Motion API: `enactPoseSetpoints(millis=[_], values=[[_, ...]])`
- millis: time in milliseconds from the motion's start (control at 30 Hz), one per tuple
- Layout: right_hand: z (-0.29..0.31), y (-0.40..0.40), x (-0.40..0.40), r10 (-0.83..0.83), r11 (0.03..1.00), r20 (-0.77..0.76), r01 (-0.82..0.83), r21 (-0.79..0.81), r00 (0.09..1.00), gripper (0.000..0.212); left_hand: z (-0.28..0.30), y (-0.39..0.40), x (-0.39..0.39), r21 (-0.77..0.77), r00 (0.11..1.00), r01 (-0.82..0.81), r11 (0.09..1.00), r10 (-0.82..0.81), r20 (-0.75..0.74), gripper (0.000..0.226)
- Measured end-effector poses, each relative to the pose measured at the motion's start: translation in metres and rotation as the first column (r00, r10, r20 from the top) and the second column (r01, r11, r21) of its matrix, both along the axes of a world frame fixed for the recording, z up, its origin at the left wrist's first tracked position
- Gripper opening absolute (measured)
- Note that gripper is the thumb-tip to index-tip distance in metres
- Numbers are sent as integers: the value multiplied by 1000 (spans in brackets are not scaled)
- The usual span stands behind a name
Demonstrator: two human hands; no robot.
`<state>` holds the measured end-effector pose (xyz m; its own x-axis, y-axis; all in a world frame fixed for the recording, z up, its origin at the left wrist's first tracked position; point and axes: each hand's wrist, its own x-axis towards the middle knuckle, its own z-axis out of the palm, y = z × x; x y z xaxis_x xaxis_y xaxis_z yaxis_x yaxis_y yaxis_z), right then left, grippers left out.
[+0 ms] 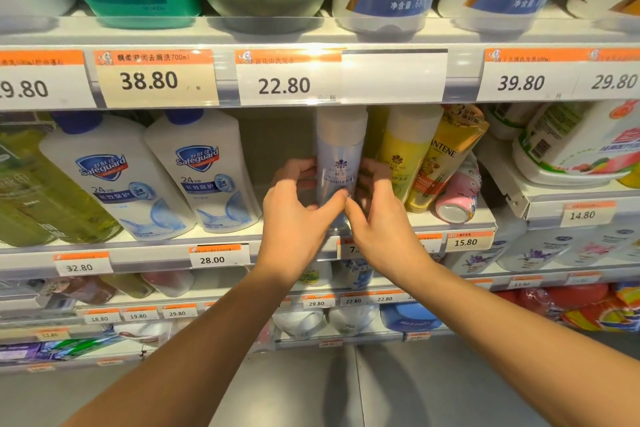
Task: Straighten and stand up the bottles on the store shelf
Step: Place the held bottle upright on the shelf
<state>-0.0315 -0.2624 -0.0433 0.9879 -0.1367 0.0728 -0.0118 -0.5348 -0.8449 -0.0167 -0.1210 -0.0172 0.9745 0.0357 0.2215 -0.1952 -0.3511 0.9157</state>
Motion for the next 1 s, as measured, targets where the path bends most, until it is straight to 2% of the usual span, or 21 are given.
enactPoseSetpoints(millis=[100,233,400,600,1000], values=[[1,3,-2,4,999,32,-6,47,999,42,-5,7,2,62,1000,22,998,-22,9,41],[-6,2,-1,5,997,42,-8,71,999,33,-17,16,3,108,998,57,992,-55,-19,45],[-5,3,-2,6,997,75,-12,81,997,48,-20,18,1,117,997,68,991,-64,-41,48],[-9,2,-1,-1,997,83,-5,81,997,42,-23,20,7,201,999,43,979,-45,9,48],[-15,7,3,18,996,103,-27,85,994,47,-38,30,11,239,999,14,971,-6,-34,57]])
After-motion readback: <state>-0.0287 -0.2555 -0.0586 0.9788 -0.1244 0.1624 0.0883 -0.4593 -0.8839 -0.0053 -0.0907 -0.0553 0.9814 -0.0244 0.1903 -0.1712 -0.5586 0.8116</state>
